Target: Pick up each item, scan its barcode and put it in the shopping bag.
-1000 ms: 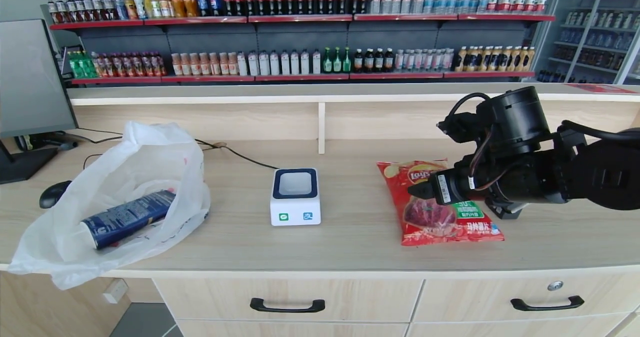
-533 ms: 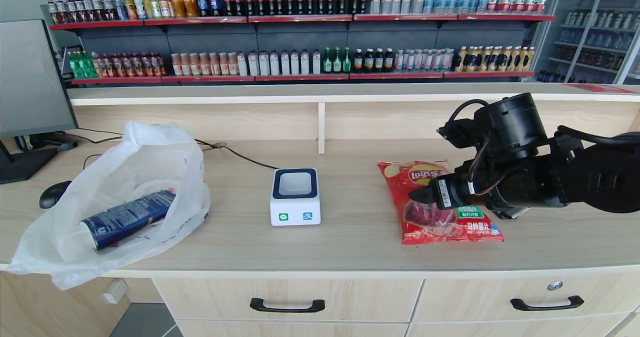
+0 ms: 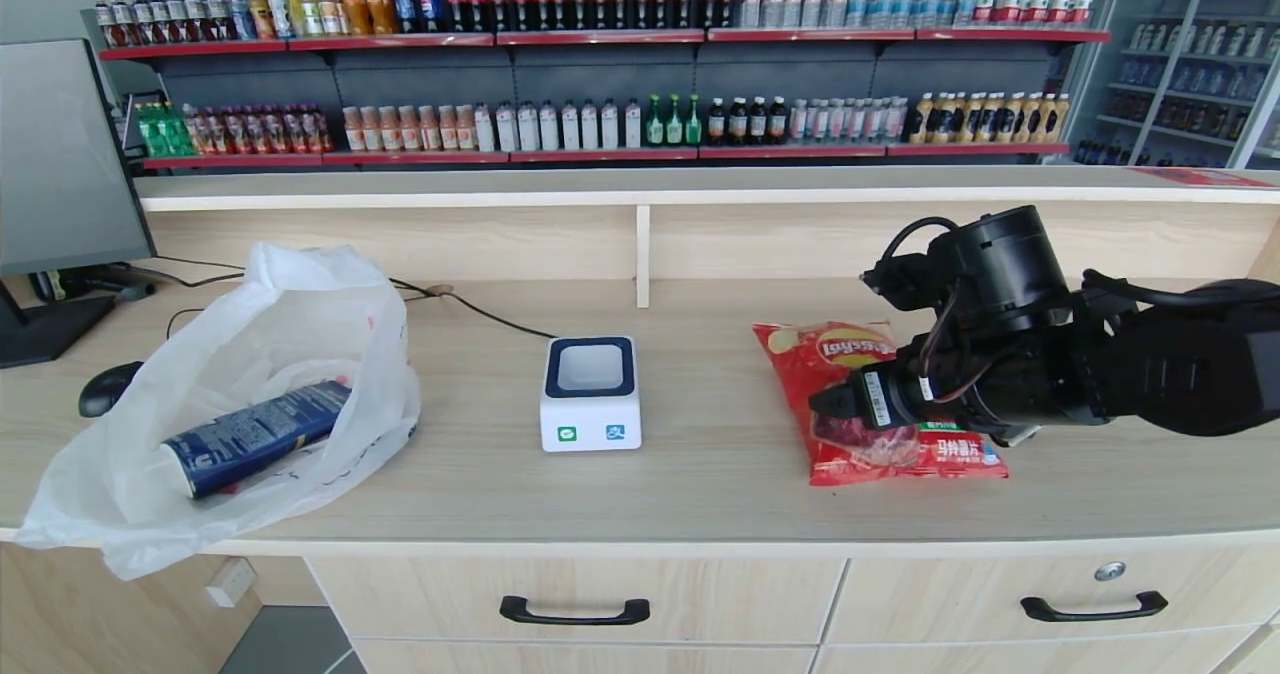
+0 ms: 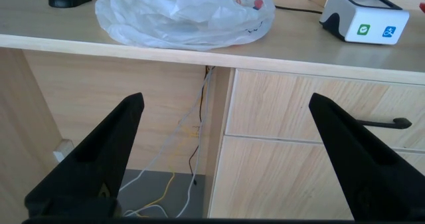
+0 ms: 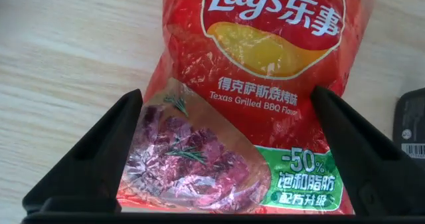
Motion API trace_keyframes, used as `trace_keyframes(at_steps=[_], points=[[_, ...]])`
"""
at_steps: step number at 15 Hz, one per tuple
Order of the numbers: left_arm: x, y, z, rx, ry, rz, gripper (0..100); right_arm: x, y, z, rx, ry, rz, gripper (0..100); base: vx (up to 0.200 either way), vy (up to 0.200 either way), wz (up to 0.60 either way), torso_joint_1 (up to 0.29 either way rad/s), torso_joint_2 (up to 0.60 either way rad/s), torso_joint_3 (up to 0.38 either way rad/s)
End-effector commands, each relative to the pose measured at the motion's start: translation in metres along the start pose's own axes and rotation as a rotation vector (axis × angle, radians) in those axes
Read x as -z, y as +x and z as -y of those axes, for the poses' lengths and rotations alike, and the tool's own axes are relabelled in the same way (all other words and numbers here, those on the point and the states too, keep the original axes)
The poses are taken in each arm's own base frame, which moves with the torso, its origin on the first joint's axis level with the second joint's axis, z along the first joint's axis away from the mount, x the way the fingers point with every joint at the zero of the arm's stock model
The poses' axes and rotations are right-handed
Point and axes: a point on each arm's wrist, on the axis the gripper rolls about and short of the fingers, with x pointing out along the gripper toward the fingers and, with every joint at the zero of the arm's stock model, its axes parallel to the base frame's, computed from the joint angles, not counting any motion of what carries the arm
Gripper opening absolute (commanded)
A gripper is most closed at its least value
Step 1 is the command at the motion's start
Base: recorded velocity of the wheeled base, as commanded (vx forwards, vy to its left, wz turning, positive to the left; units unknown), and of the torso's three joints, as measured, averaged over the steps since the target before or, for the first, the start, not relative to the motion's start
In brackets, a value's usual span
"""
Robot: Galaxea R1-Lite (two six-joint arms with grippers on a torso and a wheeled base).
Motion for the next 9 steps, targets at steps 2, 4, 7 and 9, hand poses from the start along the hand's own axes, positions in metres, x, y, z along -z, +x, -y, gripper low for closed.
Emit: trace_keyframes(at_steps=[2, 4, 7, 9], points=[[0.000, 0.000, 0.000, 0.000, 0.000, 0.001, 100, -0.004, 0.009, -0.002, 0.029, 0.043, 0.016, 100, 0.000, 0.000, 0.00, 0.000, 0.00, 0.000], [0.000, 0.000, 0.000, 0.000, 0.000, 0.001, 100, -0.010, 0.005, -0.001, 0.053, 0.057, 0.026, 100, 0.000, 0.000, 0.00, 0.000, 0.00, 0.000], [0.000, 0.000, 0.000, 0.000, 0.000, 0.001, 100, -0.031, -0.009, -0.006, 0.058, 0.118, 0.027, 100, 0.000, 0.000, 0.00, 0.000, 0.00, 0.000], [0.000, 0.000, 0.000, 0.000, 0.001, 0.001, 100, -0.038, -0.012, -0.006, 0.069, 0.106, -0.020, 100, 0.000, 0.000, 0.00, 0.000, 0.00, 0.000]])
